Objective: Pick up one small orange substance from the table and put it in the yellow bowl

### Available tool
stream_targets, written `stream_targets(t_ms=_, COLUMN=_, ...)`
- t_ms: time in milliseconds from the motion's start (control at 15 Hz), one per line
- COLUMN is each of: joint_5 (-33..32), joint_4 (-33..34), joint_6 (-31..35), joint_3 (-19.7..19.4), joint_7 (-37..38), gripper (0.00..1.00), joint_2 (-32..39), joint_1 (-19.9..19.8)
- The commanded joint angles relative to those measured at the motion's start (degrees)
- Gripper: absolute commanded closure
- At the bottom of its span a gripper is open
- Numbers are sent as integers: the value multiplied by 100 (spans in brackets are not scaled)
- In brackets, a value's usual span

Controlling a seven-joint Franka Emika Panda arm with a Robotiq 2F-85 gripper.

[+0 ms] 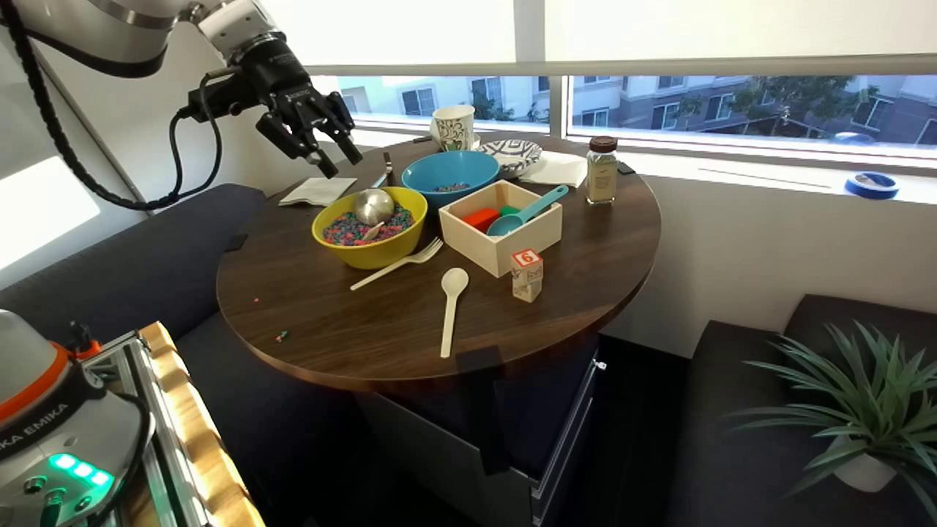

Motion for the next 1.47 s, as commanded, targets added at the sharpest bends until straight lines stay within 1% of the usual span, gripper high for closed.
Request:
stream_targets(t_ms=0, joint_5=635, joint_4=-137, joint_6=-50, joint_3=-286, joint_7=-894, gripper=13, joint_2=-170, joint_1=481)
stream_targets(t_ms=67, joint_5=950, joint_4=-159, joint_6=-143, joint_3=-331, joint_7=-1304, gripper=4, joint_2=-231, joint_1=616)
stream_targets(t_ms=133, joint_5=1226, joint_4=-168, joint_6=-173, joint_3=-354, joint_7=-1668, gripper=1, joint_2=-277, joint_1=704)
stream_targets(t_ms=467, joint_5=2297, joint_4=-151, joint_6=-423, joint_3=-544, joint_7=-3731, gripper=0, joint_2=-644, joint_1=1052)
stream_targets(t_ms=733, joint_5=2954, joint_4=3, joint_6=-989, joint_3=-708, joint_7=-5420, gripper=0, joint_2=-968, joint_1=1132)
stream_targets(t_ms=867, joint_5=3058, joint_4=154, joint_6=-1354, joint_3=-729, joint_7=-6239, gripper=0, joint_2=-1144, joint_1=1093)
stream_targets(t_ms=1133, joint_5=2964, joint_4=499, joint_6=-1984, joint_3=-750, joint_7=-7735, gripper=0, joint_2=-1415, joint_1=1044)
stream_targets(t_ms=1267, joint_5=2938, joint_4=649, joint_6=-2073, joint_3=-824, joint_7=-8421, gripper=0, joint_2=-1506, joint_1=1098)
stream_targets(t_ms=1400, joint_5=3047, joint_4=786, joint_6=-2015, joint_3=-952, joint_7=-8996, gripper=0, joint_2=-1481, joint_1=1149)
